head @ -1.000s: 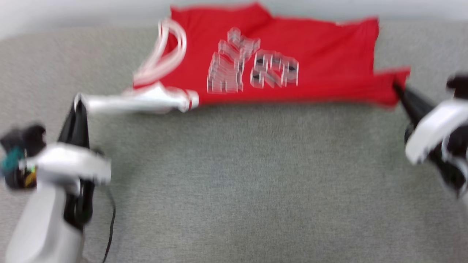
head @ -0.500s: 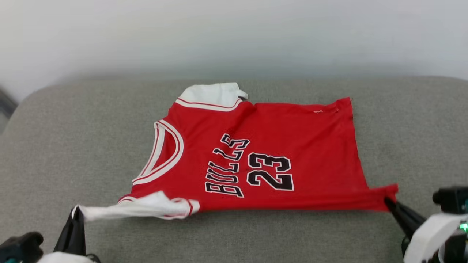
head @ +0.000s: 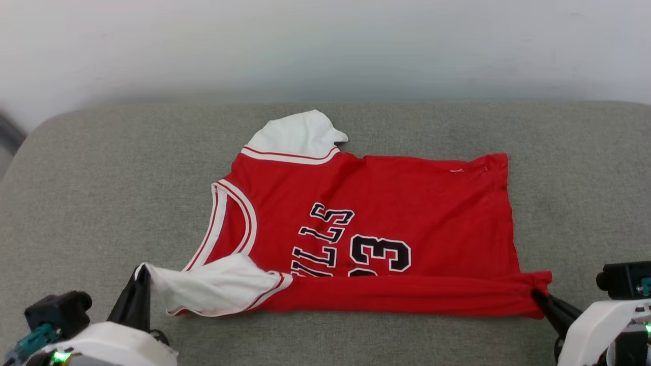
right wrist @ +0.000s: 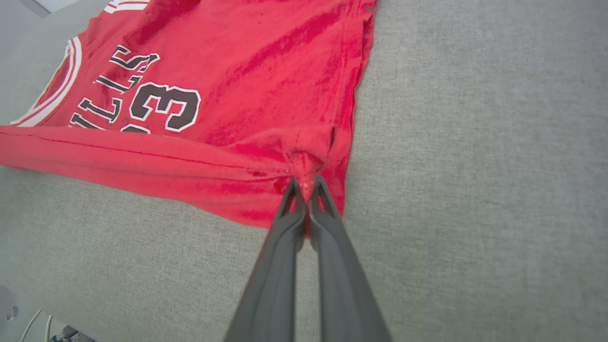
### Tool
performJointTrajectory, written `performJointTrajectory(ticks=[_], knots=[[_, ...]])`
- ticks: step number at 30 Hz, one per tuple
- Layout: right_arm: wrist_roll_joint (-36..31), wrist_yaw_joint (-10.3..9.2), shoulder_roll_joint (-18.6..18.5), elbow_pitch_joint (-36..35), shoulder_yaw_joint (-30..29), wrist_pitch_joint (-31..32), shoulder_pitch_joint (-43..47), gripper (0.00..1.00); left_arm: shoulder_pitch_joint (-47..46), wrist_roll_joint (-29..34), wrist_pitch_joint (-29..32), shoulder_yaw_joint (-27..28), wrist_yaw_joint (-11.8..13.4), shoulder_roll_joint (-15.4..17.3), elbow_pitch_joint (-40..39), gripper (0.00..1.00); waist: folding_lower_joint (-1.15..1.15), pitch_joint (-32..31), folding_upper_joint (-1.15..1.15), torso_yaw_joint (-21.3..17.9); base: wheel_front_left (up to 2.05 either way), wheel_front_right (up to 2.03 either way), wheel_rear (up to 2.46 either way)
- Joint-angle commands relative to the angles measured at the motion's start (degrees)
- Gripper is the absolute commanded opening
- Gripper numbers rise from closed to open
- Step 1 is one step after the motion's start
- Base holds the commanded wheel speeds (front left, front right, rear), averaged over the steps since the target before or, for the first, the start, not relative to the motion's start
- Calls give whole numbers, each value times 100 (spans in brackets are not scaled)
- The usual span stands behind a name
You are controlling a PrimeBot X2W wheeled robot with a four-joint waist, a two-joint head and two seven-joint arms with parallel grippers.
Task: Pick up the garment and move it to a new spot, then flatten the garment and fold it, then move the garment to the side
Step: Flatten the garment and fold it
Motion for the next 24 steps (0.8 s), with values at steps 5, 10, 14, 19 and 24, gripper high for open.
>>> performJointTrajectory(ticks=[5, 10, 14, 19, 24], knots=[[-123, -5, 39, 230, 51, 183, -705, 0, -928, -37, -14, -185, -285, -82, 613, 0, 0, 500, 0, -44, 0, 0, 0], [-105, -5, -72, 618, 251, 126, -1236, 0, -1556, -58, -116, -275, -525, -150, 1211, 0, 0, 872, 0, -88, 0, 0, 0], [-39, -5, -110, 973, 456, -42, -1547, 0, -1868, -131, -183, -341, -676, -249, 1708, 0, 0, 1104, 0, -129, 0, 0, 0], [-19, -5, -146, 1497, 716, -358, -1788, 0, -2163, -310, -98, -474, -902, -409, 2356, 0, 0, 1298, 0, -160, 0, 0, 0], [133, -8, -169, 1866, 987, -580, -1830, 100, -2368, -612, 148, -521, -1161, -516, 2955, 87, 0, 1353, 0, -191, 0, 0, 0]])
